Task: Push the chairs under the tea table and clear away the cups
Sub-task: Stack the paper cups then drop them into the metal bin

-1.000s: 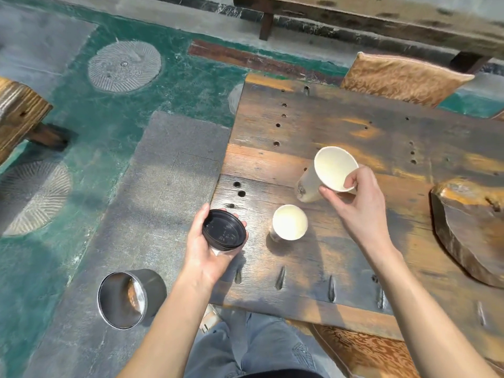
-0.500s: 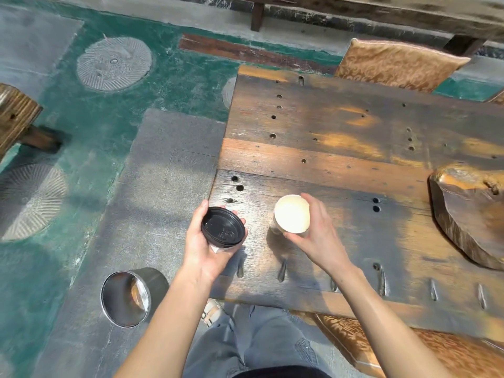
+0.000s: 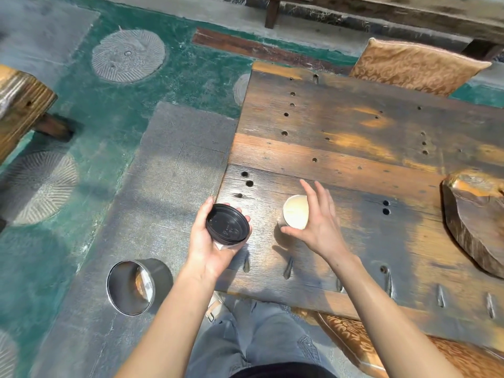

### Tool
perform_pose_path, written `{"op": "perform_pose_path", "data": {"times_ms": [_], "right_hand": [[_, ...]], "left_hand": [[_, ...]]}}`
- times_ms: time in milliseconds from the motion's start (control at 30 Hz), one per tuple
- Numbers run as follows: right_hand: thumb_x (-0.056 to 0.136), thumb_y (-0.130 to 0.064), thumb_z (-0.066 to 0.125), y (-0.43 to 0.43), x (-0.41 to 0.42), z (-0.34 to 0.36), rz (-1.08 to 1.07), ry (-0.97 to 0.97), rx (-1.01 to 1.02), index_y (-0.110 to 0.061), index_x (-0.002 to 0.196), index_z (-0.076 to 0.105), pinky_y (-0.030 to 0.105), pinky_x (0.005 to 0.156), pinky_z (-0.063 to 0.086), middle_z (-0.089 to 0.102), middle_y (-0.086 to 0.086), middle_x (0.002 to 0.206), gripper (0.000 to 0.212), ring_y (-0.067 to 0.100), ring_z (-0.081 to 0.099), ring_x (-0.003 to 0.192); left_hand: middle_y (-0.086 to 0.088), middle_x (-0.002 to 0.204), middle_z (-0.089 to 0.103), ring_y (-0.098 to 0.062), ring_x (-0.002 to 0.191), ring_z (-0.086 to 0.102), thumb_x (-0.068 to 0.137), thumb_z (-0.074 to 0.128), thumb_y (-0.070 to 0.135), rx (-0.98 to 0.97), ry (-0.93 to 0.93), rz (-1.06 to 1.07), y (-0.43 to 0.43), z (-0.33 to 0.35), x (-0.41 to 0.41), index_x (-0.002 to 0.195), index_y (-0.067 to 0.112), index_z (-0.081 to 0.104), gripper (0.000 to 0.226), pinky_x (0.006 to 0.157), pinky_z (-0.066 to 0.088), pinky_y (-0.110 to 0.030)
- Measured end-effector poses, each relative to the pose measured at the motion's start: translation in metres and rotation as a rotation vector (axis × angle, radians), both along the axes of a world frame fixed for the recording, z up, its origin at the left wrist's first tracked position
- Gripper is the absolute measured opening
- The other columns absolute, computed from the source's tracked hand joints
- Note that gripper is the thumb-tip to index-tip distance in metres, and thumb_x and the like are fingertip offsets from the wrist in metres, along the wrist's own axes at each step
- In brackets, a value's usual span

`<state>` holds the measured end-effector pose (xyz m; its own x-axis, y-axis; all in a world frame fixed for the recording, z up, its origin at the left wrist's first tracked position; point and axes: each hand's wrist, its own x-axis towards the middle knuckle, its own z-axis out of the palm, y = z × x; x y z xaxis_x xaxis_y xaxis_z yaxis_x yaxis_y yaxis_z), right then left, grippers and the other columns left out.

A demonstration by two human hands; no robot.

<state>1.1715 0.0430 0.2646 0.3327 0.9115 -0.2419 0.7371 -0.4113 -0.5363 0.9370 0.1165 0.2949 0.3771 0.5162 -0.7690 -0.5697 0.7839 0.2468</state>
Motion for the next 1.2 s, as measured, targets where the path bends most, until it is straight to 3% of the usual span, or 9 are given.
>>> {"op": "perform_pose_path", "data": {"times_ms": [200,267,333,433,500,633,833,1100,1200], "right_hand": [[0.065,-0.082,0.068,0.02,-0.008,-0.014,0.151,-0.243,-0.07,-0.048,0.158,0.006,0.076,0.112,0.011,-0.003,-0.003,0.17,0.117,0.029,-0.011,0.156],[0.07,-0.083,0.062,0.022,-0.01,-0.024,0.217,-0.354,-0.114,-0.047,0.159,0.006,0.075,0.114,0.009,-0.002,-0.002,0.171,0.111,0.028,-0.012,0.156],[0.082,-0.075,0.057,0.021,-0.011,-0.031,0.226,-0.42,-0.116,-0.043,0.159,0.015,0.071,0.116,0.018,0.008,0.001,0.17,0.094,0.029,0.0,0.157],[0.09,-0.06,0.057,0.019,-0.011,-0.035,0.173,-0.423,-0.068,-0.034,0.148,0.037,0.058,0.098,0.049,0.033,0.007,0.158,0.067,0.034,0.029,0.144],[0.088,-0.057,0.061,0.019,-0.012,-0.037,0.175,-0.444,-0.052,-0.031,0.139,0.044,0.052,0.086,0.056,0.041,0.009,0.147,0.059,0.034,0.039,0.131],[0.085,-0.052,0.068,0.024,-0.014,-0.036,0.178,-0.46,-0.04,-0.027,0.131,0.049,0.046,0.076,0.057,0.047,0.01,0.134,0.055,0.035,0.046,0.116],[0.086,-0.048,0.067,0.025,-0.045,-0.028,0.189,-0.447,0.036,-0.025,0.127,0.052,0.044,0.077,0.056,0.049,0.011,0.127,0.049,0.033,0.047,0.112],[0.087,-0.049,0.063,0.031,-0.147,-0.004,0.244,-0.377,0.151,-0.029,0.127,0.049,0.044,0.078,0.054,0.045,0.009,0.129,0.047,0.031,0.044,0.112],[0.087,-0.05,0.065,0.025,-0.204,0.0,0.283,-0.351,0.19,-0.03,0.125,0.049,0.044,0.078,0.054,0.045,0.007,0.13,0.046,0.031,0.042,0.114]], "left_hand": [[-0.017,0.103,0.071,-0.036,0.107,0.063,0.066,0.086,0.049,0.002,-0.004,0.034,-0.002,-0.003,-0.008,0.095,0.013,0.071,0.048,0.101,0.048,-0.051],[-0.018,0.105,0.071,-0.036,0.106,0.064,0.064,0.087,0.049,0.008,-0.003,0.045,-0.003,-0.003,-0.009,0.094,0.013,0.072,0.049,0.101,0.047,-0.051],[-0.018,0.103,0.071,-0.037,0.102,0.066,0.066,0.085,0.05,0.018,-0.002,0.062,-0.005,-0.003,-0.01,0.088,0.012,0.076,0.045,0.098,0.049,-0.051],[-0.017,0.098,0.073,-0.036,0.1,0.067,0.071,0.08,0.052,0.017,-0.004,0.09,-0.008,-0.002,-0.012,0.079,0.011,0.08,0.041,0.09,0.053,-0.048],[-0.016,0.097,0.073,-0.035,0.103,0.066,0.075,0.078,0.053,0.011,-0.002,0.118,-0.011,0.0,-0.014,0.079,0.012,0.081,0.041,0.089,0.053,-0.048],[-0.014,0.097,0.073,-0.036,0.099,0.067,0.075,0.079,0.052,0.021,0.026,0.164,-0.015,0.003,-0.027,0.083,0.013,0.079,0.04,0.091,0.053,-0.049],[-0.016,0.098,0.073,-0.038,0.104,0.067,0.068,0.083,0.049,0.038,0.037,0.237,-0.021,0.008,-0.062,0.087,0.014,0.075,0.04,0.089,0.054,-0.051],[-0.015,0.105,0.071,-0.038,0.105,0.067,0.068,0.081,0.049,0.106,0.016,0.295,-0.032,0.014,-0.152,0.092,0.017,0.073,0.041,0.098,0.049,-0.052],[-0.015,0.101,0.073,-0.038,0.097,0.071,0.072,0.08,0.049,0.11,0.016,0.336,-0.048,0.014,-0.208,0.089,0.016,0.076,0.038,0.092,0.054,-0.052]]}}
